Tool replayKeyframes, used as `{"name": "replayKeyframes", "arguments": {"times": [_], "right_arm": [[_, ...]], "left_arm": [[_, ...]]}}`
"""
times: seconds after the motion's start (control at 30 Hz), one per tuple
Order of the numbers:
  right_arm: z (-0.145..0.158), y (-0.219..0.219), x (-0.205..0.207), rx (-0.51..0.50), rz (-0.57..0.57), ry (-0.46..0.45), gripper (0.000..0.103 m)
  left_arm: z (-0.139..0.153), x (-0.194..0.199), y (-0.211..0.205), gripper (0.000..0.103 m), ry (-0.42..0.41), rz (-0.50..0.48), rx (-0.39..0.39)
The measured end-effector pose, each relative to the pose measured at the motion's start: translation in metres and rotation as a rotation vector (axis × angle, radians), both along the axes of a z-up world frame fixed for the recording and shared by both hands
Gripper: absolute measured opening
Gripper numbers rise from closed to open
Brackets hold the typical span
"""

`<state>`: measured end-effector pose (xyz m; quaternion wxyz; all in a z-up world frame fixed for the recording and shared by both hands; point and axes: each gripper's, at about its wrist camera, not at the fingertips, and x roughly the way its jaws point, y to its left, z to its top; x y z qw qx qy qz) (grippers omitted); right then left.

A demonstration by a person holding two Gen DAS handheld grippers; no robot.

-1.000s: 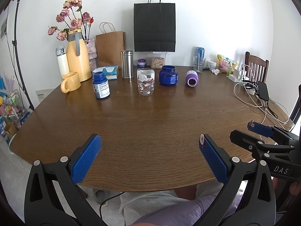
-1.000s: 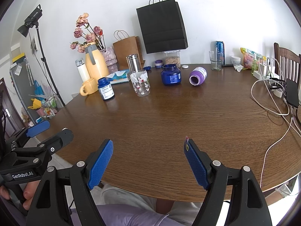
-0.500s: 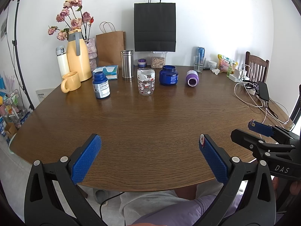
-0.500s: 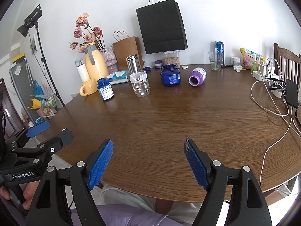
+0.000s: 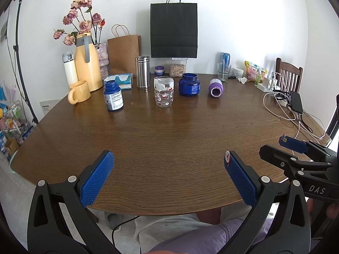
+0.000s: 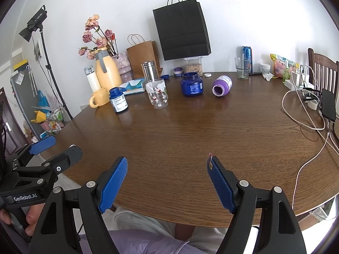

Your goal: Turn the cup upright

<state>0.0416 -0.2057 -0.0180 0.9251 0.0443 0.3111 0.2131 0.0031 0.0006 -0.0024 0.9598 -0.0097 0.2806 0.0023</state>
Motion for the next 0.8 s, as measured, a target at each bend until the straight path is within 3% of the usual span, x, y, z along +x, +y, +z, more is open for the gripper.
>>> {"name": "replayKeyframes", "arguments": {"times": [0.8], "right_arm": [[-0.0025,-0.0032,0.0028,0.001,-0.002,0.003,0.081]], "left_arm": [[-0.0062,0.0017,-0.0004,0.103,0.010,0.005,0.002]]}}
